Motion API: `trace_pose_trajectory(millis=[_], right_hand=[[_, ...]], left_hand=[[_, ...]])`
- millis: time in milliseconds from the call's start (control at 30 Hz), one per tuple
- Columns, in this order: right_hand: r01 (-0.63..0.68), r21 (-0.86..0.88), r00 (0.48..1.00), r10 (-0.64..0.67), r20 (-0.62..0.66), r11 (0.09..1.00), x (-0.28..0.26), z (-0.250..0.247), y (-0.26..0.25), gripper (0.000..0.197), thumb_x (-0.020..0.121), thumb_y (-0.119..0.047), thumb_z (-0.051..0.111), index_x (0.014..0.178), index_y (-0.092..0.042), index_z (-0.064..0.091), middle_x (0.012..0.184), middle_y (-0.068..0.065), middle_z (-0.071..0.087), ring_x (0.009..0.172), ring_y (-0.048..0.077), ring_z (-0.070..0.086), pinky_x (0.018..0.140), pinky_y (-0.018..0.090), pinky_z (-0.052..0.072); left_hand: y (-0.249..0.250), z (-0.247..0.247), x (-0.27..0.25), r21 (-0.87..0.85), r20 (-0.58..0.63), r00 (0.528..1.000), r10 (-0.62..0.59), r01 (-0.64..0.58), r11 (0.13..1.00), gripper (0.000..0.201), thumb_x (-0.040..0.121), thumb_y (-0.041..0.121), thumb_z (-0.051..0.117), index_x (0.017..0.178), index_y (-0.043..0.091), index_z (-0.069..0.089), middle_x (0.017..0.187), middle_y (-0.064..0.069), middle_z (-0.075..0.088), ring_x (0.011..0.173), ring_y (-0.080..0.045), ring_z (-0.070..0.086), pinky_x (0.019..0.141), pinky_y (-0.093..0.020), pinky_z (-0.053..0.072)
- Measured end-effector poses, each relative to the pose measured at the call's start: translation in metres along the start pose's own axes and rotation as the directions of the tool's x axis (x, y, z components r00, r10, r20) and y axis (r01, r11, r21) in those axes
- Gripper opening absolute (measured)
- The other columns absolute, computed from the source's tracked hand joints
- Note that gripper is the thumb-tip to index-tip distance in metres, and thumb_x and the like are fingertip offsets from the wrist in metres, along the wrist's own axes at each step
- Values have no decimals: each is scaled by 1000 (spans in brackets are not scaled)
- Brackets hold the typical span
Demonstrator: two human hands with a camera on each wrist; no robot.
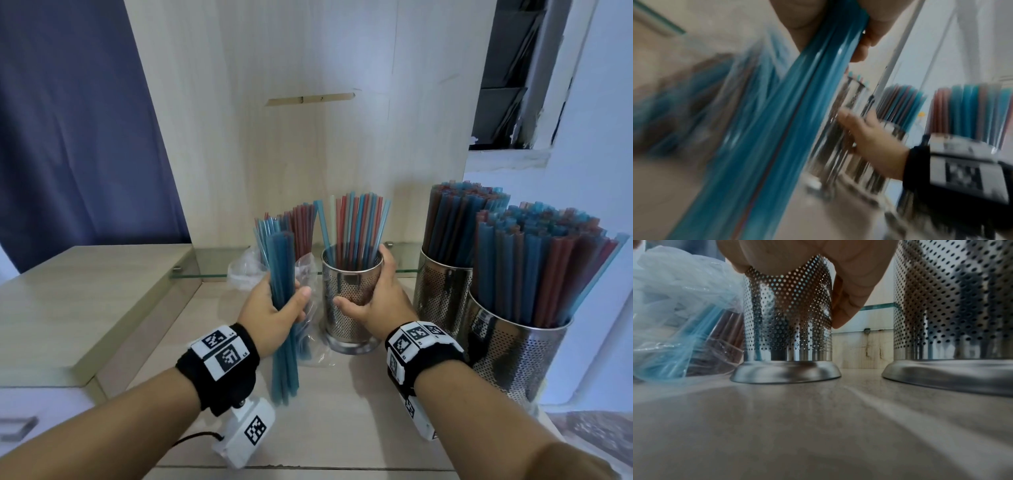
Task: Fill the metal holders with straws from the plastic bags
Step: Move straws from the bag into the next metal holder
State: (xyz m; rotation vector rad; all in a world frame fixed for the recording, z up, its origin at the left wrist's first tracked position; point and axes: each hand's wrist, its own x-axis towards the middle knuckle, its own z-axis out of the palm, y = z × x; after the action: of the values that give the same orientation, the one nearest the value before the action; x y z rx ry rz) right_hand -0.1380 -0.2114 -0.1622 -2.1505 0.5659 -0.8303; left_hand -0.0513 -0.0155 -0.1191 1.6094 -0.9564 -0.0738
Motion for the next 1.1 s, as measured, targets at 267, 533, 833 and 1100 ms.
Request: trace_pose_trajectory(millis=[267, 533, 833, 1100], right_hand=[[4, 1, 1000, -4, -1, 1000, 0, -1, -2, 122, 64, -44, 88, 149, -40, 1, 147, 1, 47, 129, 16, 50, 108, 31, 40], [-23, -4, 1000, 23, -3, 1000, -1, 0, -2, 125, 63, -47, 88, 150, -37, -1, 149, 3, 45, 131, 18, 49, 108, 33, 40], [1, 19, 1000, -1, -10, 1000, -1, 2, 0, 126, 56, -62, 82, 148, -44, -2, 149, 2, 44, 133, 16, 47, 110, 42, 43], [-17, -46, 1000, 18, 9, 999, -1, -1, 1, 126, 65, -55, 84, 152, -35, -5, 154, 5, 36, 136, 19, 42, 111, 36, 39]], left_hand=[[87, -21, 81, -200, -334, 935, 120, -195, 960, 21, 97, 30, 58, 88, 11, 55, 56, 6, 58, 54, -9, 58, 57, -21, 49], [92, 30, 135, -231, -332, 942, 53, -135, 964, 38, 98, 30, 54, 69, 7, 60, 60, -1, 62, 50, -9, 58, 53, -21, 49], [41, 62, 116, 122, -56, 993, 102, -94, 988, 11, 88, 36, 69, 84, 28, 62, 82, 8, 68, 75, 0, 63, 73, -20, 54], [35, 61, 119, 523, -172, 944, 283, -156, 838, 106, 62, 54, 84, 145, 13, 32, 141, -8, 31, 131, -24, 28, 110, -36, 26]])
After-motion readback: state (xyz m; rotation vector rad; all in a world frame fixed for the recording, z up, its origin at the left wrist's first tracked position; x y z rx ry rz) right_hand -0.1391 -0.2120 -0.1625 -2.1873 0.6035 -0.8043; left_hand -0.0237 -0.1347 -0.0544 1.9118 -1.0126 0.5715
